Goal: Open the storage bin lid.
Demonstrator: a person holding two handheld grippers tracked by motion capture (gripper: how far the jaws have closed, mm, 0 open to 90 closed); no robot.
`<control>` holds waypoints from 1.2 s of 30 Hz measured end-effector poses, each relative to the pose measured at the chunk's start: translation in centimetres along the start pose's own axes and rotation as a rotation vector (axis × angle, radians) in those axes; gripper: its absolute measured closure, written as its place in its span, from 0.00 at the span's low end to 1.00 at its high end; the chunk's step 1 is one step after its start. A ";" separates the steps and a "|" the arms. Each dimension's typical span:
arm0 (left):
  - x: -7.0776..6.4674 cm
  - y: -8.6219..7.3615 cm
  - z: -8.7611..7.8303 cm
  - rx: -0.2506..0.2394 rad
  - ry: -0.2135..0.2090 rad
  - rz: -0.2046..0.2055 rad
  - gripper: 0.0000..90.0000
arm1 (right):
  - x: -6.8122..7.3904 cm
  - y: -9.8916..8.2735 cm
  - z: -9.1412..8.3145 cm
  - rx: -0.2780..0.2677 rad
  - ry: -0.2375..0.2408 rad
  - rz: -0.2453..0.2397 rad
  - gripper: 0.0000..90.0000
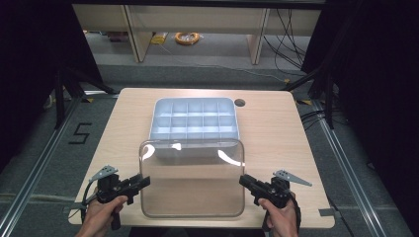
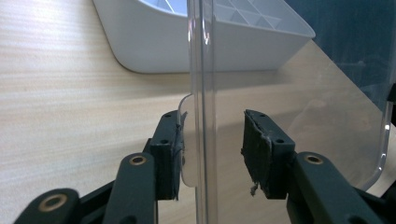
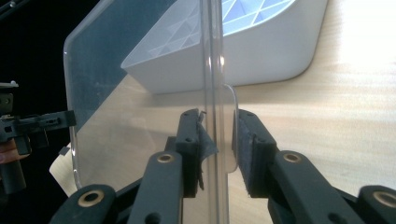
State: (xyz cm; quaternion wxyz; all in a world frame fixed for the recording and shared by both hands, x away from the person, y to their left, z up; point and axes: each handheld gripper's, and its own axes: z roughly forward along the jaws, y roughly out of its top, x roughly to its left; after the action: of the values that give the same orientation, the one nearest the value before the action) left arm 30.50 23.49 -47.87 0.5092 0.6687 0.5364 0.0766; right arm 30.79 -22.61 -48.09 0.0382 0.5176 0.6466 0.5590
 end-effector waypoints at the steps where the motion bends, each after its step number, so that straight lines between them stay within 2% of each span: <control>1: 0.0 -0.1 0.0 0.001 0.009 -0.004 0.65 | 0.0 -0.1 0.0 0.001 -0.005 0.009 0.81; 2: 0.0 -0.1 0.0 0.007 0.008 -0.004 0.65 | -0.1 -0.2 0.1 0.008 0.000 0.009 0.81; 3: 0.0 -0.2 0.1 -0.002 0.001 -0.002 0.65 | 0.0 -0.3 0.0 0.015 0.005 0.034 0.81; 4: 0.1 -0.2 0.1 0.013 -0.003 0.001 0.65 | 0.1 -0.4 0.1 0.023 0.000 0.059 0.81; 5: 0.1 -0.3 0.2 0.003 -0.007 -0.005 0.65 | -0.2 -0.5 0.2 0.016 -0.006 0.031 0.81; 6: 0.1 -0.4 0.2 0.009 0.002 -0.004 0.64 | -0.2 -0.5 0.1 0.026 -0.001 0.035 0.80; 7: 0.2 -0.4 0.3 0.015 -0.011 -0.002 0.64 | -0.1 -0.7 0.3 0.028 -0.008 0.065 0.80; 8: 0.2 -0.4 0.3 0.027 -0.006 -0.006 0.64 | -0.2 -0.7 0.2 0.039 -0.017 0.059 0.80; 9: 0.3 -0.5 0.4 0.019 -0.011 -0.008 0.64 | -0.5 -0.7 0.3 0.029 -0.016 0.030 0.80; 11: 0.4 -0.5 0.5 0.040 -0.013 -0.008 0.64 | -0.5 -0.8 0.4 0.036 -0.018 0.042 0.80; 12: 0.5 -0.6 0.5 0.046 -0.013 -0.007 0.64 | -0.4 -0.9 0.4 0.046 -0.021 0.065 0.80; 13: 0.6 -0.7 0.6 0.055 -0.014 -0.008 0.64 | -0.5 -0.9 0.4 0.050 -0.019 0.058 0.79; 14: 0.6 -0.8 0.8 0.039 -0.020 -0.010 0.64 | -0.7 -1.0 0.6 0.045 -0.030 0.045 0.79; 15: 0.6 -0.8 0.8 0.053 -0.011 -0.004 0.64 | -0.5 -1.0 0.5 0.061 -0.026 0.081 0.78; 17: 0.7 -0.9 0.9 0.067 -0.020 0.002 0.63 | -0.7 -1.2 0.7 0.069 -0.034 0.083 0.78; 18: 0.8 -0.9 0.9 0.071 -0.015 0.006 0.63 | -0.8 -1.2 0.7 0.068 -0.022 0.085 0.78; 19: 0.9 -0.9 0.8 0.087 -0.005 0.032 0.63 | -1.1 -1.3 0.8 0.072 -0.033 0.063 0.78; 20: 1.0 -0.9 0.9 0.093 -0.008 0.034 0.62 | -1.0 -1.4 0.8 0.084 -0.035 0.081 0.78; 21: 0.8 -1.0 1.1 0.083 -0.017 0.009 0.62 | -1.1 -1.5 0.9 0.079 -0.030 0.081 0.77; 22: 0.8 -1.0 1.1 0.093 -0.011 0.003 0.62 | -1.1 -1.5 0.9 0.093 -0.037 0.092 0.77; 24: 0.9 -1.2 1.2 0.103 -0.010 -0.005 0.62 | -1.5 -1.6 1.0 0.086 -0.034 0.055 0.77; 25: 1.0 -1.3 1.3 0.116 -0.009 0.001 0.61 | -1.4 -1.6 1.1 0.092 -0.041 0.065 0.77; 27: 1.1 -1.4 1.4 0.126 -0.009 0.002 0.61 | -1.5 -1.7 1.1 0.094 -0.043 0.056 0.76; 28: 1.1 -1.4 1.4 0.132 -0.010 0.015 0.61 | -1.4 -1.7 1.1 0.104 -0.042 0.072 0.76; 29: 1.0 -1.4 1.5 0.132 -0.007 0.012 0.60 | -1.2 -1.7 1.1 0.115 -0.045 0.112 0.76; 30: 1.0 -1.4 1.5 0.135 -0.003 0.013 0.60 | -1.7 -1.8 1.2 0.107 -0.048 0.065 0.76; 31: 1.0 -1.5 1.6 0.137 -0.006 0.020 0.60 | -1.8 -1.9 1.3 0.108 -0.050 0.071 0.76; 32: 1.1 -1.5 1.6 0.143 -0.005 0.019 0.60 | -1.4 -1.9 1.1 0.131 -0.047 0.129 0.76; 36: 1.2 -1.5 1.8 0.146 -0.003 0.016 0.60 | -1.6 -2.0 1.4 0.132 -0.057 0.106 0.75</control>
State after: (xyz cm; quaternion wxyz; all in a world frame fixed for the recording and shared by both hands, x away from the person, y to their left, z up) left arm 31.23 23.23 -50.38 0.4591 0.7085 0.5344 0.0402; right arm 31.18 -22.45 -50.94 -0.0072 0.5683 0.6525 0.5012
